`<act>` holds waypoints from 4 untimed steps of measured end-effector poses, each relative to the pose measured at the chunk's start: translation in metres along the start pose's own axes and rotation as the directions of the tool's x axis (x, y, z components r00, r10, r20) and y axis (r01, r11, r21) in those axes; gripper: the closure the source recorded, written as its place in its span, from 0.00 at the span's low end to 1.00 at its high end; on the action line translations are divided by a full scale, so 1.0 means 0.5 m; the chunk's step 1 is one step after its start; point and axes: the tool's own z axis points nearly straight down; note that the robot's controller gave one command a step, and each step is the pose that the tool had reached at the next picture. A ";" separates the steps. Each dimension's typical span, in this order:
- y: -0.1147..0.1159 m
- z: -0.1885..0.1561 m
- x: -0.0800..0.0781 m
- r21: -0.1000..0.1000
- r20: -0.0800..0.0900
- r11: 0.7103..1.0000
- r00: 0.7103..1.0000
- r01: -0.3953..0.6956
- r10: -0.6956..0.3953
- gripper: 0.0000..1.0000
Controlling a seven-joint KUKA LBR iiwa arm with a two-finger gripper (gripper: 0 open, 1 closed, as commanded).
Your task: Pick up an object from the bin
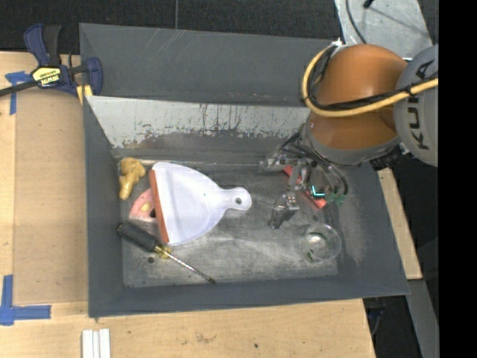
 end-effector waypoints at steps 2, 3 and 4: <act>0.012 0.076 -0.006 0.000 0.015 1.000 1.000 0.001 -0.001 0.00; 0.066 0.146 -0.059 0.001 0.003 0.996 0.996 0.087 -0.087 0.00; 0.120 0.240 -0.005 0.001 0.015 0.991 0.991 0.135 -0.135 0.00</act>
Offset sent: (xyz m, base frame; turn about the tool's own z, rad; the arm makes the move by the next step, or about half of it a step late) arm -0.0020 0.0197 -0.1428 -0.0036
